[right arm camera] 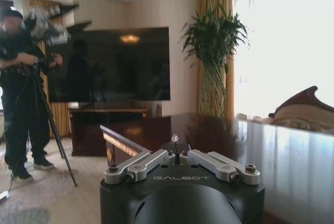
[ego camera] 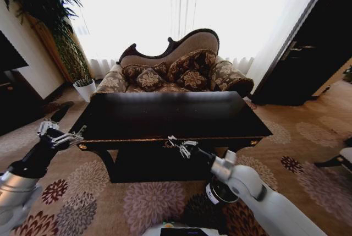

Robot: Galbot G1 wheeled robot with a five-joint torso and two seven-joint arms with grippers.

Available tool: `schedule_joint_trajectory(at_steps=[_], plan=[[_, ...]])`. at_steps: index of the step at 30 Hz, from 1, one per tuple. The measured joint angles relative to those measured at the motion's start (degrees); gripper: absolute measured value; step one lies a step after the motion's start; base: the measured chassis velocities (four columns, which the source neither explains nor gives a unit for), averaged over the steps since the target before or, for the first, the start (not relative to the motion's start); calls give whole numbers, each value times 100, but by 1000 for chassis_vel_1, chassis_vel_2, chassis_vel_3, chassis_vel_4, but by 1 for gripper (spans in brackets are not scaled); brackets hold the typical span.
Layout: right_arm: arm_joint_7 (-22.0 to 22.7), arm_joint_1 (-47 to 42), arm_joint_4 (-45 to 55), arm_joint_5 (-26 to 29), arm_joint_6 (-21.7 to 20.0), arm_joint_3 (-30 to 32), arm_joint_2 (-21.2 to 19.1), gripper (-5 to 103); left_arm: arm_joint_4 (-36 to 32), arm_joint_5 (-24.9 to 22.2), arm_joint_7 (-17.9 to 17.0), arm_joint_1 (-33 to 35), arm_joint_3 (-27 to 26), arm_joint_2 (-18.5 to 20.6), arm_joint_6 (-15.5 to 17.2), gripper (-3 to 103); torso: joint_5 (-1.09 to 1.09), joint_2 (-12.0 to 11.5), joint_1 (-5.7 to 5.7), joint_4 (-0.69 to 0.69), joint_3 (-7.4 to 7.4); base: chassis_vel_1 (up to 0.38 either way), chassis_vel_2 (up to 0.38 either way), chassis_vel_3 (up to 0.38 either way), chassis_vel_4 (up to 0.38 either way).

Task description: Move to the front of the table and place the trash on the table into the trash bin.

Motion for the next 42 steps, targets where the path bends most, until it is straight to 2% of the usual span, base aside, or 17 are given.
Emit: schedule_joint_trajectory(at_steps=[5,7,9,11,13,14,18,19,21,24,30,32,38,42], plan=[[-228,-118,-472,-325,195,-118,142,0,-67,-37,1,47,-26,12,-1,100,0,0,0,1,0,0,0,0,0],[-581,-82,-922,-442,346,-234,190,0,-80,-90,1,100,-117,31,-7,100,0,0,0,1,0,0,0,0,0],[-667,-50,-1089,-472,409,-280,193,0,-83,-105,1,115,-142,36,-9,100,0,0,0,1,0,0,0,0,0],[-910,122,-1796,-572,675,-520,192,0,-102,-167,0,172,-247,42,-22,100,1,0,0,1,0,0,0,0,0],[-898,311,-2464,-747,867,-744,196,0,-117,-198,1,216,-316,27,-33,100,0,0,0,2,1,0,0,0,0],[-898,311,-2464,-747,867,-744,196,0,-117,-198,1,216,-316,27,-33,100,0,0,0,2,1,0,0,0,0],[-271,583,-3441,-881,784,-1008,281,0,-118,-186,0,236,-342,7,-38,100,0,0,0,0,1,0,0,0,0],[1,715,-3736,-843,609,-1065,333,0,-120,-159,-1,242,-334,-2,-38,100,0,0,0,0,1,0,0,0,0],[103,772,-3841,-842,530,-1078,356,0,-124,-148,-1,246,-325,-5,-38,100,1,0,0,0,1,0,0,0,0],[630,1066,-4333,-1098,33,-1103,452,0,-157,-97,-8,251,-280,-32,-32,100,0,0,0,2,1,0,0,0,0],[1147,1350,-5025,-1632,-166,-1153,553,0,-164,-76,-17,258,-270,-31,-22,100,-1,0,0,1,1,0,0,0,0],[1459,1535,-5482,-1824,-226,-1183,664,0,-153,-72,-19,265,-271,-8,-18,100,1,0,0,1,1,0,0,0,0],[1905,1909,-6340,-1883,-589,-1129,922,0,-156,-65,-30,291,-267,15,-2,100,0,-1,1,1,1,0,0,0,0],[2014,2026,-6759,-1883,-679,-1083,988,0,-154,-64,-31,312,-291,29,-2,100,0,-1,0,1,1,0,0,0,0]])
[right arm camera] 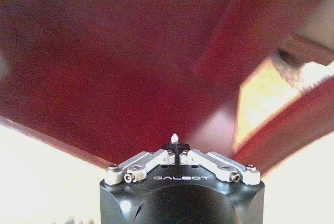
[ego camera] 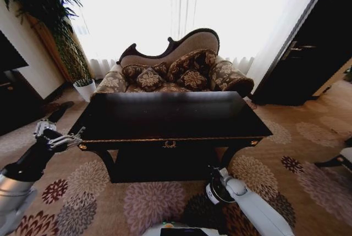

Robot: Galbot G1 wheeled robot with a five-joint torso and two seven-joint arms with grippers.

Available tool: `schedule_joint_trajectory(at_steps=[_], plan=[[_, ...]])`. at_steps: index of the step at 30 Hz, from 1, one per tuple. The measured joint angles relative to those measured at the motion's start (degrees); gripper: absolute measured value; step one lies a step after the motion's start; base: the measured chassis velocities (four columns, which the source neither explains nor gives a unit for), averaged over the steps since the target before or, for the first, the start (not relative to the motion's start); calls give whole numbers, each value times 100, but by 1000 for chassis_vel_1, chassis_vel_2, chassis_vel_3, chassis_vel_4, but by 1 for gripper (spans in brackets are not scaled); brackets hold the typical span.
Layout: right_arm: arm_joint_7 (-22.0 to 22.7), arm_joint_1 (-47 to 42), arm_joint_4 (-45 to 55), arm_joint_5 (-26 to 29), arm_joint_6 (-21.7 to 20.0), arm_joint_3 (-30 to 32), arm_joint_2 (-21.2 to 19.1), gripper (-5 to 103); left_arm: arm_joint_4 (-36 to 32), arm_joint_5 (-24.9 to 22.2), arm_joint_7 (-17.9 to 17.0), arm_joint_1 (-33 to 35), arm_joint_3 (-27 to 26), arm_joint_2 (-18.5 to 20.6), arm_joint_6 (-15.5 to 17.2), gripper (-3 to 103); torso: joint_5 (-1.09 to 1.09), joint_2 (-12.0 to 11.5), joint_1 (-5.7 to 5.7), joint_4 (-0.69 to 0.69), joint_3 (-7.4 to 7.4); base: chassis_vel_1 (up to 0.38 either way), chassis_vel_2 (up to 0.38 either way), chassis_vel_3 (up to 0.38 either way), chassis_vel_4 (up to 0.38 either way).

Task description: Move to the front of the table and place the trash on the table into the trash bin.

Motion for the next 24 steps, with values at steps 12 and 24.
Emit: schedule_joint_trajectory(at_steps=[12,24], plan=[[84,193,-1364,-10,52,153,199,0,-12,33,0,8,20,-24,0,100,0,0,0,-1,0,0,0,0,0],[55,139,-1280,5,-41,170,328,24,-39,46,2,50,8,-41,-7,100,0,0,0,0,0,0,0,0,0]])
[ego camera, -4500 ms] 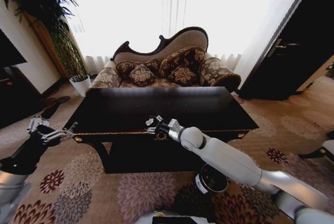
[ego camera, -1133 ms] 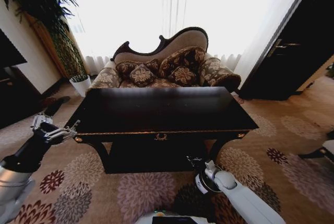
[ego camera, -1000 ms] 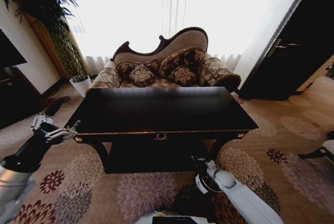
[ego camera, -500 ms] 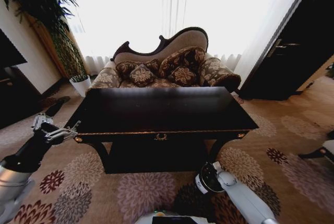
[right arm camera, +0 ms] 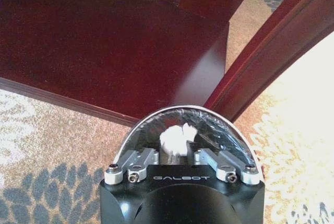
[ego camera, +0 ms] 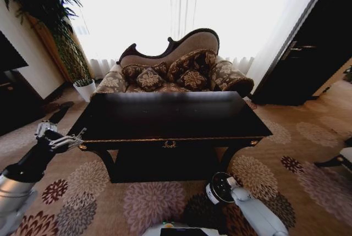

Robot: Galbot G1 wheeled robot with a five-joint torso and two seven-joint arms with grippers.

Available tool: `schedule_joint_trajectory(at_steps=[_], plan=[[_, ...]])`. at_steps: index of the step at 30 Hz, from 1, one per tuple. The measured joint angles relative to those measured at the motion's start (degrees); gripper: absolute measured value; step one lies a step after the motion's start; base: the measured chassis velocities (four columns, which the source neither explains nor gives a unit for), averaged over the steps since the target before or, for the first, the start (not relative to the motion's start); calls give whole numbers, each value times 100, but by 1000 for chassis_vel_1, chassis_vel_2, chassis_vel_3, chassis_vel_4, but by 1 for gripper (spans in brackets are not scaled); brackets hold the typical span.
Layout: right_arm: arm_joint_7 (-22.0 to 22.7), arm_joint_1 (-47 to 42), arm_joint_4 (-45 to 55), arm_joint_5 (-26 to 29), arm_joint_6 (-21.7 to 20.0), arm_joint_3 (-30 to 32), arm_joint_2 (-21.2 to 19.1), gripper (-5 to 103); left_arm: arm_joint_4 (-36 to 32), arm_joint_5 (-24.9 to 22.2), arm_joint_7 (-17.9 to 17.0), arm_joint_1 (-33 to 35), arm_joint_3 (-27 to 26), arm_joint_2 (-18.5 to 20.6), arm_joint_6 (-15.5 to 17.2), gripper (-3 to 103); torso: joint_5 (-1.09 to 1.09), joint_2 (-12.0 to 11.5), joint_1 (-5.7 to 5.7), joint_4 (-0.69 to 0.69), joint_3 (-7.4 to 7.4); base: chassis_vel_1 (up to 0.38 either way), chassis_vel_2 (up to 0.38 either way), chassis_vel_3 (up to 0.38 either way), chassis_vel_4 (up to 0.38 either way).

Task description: Move to the front of the table and place the trash on the table into the trash bin.

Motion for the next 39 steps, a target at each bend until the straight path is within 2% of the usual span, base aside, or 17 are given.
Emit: schedule_joint_trajectory(at_steps=[2,3,5,6,8,11,13,15,16,18,19,21,23,24,31,34,39], plan=[[0,-29,33,-25,-9,0,0,36,-1,-5,3,8,-14,-1,-6,100,-1,0,0,-1,0,0,0,0,0],[0,-29,33,-25,-9,0,0,36,-1,-5,3,8,-14,-1,-6,100,-1,0,0,-1,0,0,0,0,0],[-12,-60,57,-46,-11,2,-7,46,-3,-9,5,8,-16,-1,-9,100,0,0,0,-1,0,0,0,0,0],[-21,-76,73,-58,-11,8,-12,46,-3,-10,5,8,-16,-2,-9,100,-1,0,0,0,0,0,0,0,0],[-75,-131,143,-116,-12,38,-38,57,-10,-10,7,0,-6,-9,-10,100,0,0,0,0,0,0,0,0,0],[-186,-198,263,-207,-2,77,-70,68,-14,-10,7,-4,5,-15,-10,100,0,0,0,0,0,0,0,0,0],[-497,-375,636,-380,140,224,-140,79,-15,-10,8,-14,12,-16,-10,100,0,0,0,0,0,0,0,0,0],[-610,-469,851,-411,198,301,-169,79,-15,-12,8,-19,12,-16,-11,100,0,0,0,0,0,0,0,0,0],[-703,-566,1080,-419,256,376,-195,84,-15,-16,8,-22,13,-14,-12,100,0,0,0,-1,0,0,0,0,0],[-1001,-838,1640,-456,623,596,-271,95,-15,-41,7,-28,0,-9,-13,100,0,0,0,0,0,0,0,0,0],[-1001,-838,1640,-456,623,596,-271,95,-15,-41,7,-28,0,-9,-13,100,0,0,0,0,0,0,0,0,0],[-1306,-1073,2054,-530,900,797,-334,98,-14,-56,7,-34,-9,-4,-17,100,-2,0,0,1,0,0,0,0,0],[-2013,-1590,2776,-438,1270,1130,-427,100,-6,-71,6,-54,-15,0,-20,100,0,0,0,-1,0,0,0,0,0],[-2176,-1766,3015,-379,1362,1225,-445,100,-1,-75,6,-66,-11,1,-21,100,-1,0,0,-1,0,0,0,0,0],[-2349,-2495,4220,-53,1458,1715,-284,100,11,-47,6,-132,112,-37,-21,100,0,0,0,-1,-1,0,0,0,0],[-2256,-2873,5043,19,1292,2086,-24,100,13,-17,-16,-162,168,-56,-21,100,-1,0,0,1,0,0,0,0,0],[-2086,-3271,5734,23,1071,2561,304,100,34,19,-91,-213,194,-70,-16,100,-1,0,0,-1,-1,0,0,0,0]])
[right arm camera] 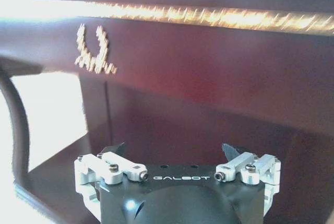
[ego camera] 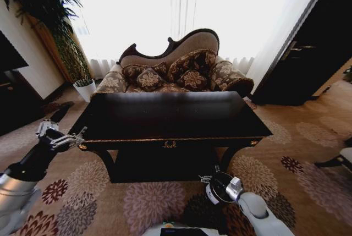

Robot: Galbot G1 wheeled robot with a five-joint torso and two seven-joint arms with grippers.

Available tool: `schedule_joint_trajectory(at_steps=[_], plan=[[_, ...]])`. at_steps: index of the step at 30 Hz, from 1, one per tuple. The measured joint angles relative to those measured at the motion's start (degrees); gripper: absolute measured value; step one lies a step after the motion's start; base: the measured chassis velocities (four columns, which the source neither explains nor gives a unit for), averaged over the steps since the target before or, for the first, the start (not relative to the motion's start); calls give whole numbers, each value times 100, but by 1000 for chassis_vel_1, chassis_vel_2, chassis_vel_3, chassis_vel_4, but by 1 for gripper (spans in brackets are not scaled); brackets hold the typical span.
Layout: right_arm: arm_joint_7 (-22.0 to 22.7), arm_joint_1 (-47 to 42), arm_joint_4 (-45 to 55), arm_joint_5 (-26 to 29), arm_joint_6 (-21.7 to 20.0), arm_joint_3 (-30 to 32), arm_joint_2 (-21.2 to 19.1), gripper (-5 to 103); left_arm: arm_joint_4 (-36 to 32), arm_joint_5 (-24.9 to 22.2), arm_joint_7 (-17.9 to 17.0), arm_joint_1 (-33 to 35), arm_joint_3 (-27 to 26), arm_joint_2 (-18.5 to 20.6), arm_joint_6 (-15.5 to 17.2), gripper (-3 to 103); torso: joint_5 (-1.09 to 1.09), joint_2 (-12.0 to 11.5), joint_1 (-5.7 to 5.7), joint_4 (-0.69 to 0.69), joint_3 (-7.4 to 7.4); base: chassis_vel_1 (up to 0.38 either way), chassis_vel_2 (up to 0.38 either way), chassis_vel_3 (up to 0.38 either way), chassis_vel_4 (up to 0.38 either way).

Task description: Move to the front of the table and place the trash on the table into the trash bin.

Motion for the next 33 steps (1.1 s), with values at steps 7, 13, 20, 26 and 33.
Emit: schedule_joint_trajectory(at_steps=[7,13,20,26,33], plan=[[78,-376,784,294,-72,765,317,100,-8,195,-175,-78,127,-66,48,100,0,0,0,-1,0,0,0,0,0],[652,-266,1420,1134,254,846,379,100,-18,606,-595,47,375,-244,48,100,0,0,0,-1,0,0,0,0,0],[1418,182,1903,1449,428,642,220,100,-75,1178,-1217,442,830,-584,50,100,1,0,1,1,1,0,0,0,0],[1528,410,1933,1464,439,1002,-129,100,-251,1362,-1772,895,950,-613,60,100,1,0,0,1,1,0,0,0,0],[1424,438,1798,1524,455,1219,-178,100,-120,1432,-1730,1053,905,-505,-54,100,1,0,0,0,1,0,0,0,0]])
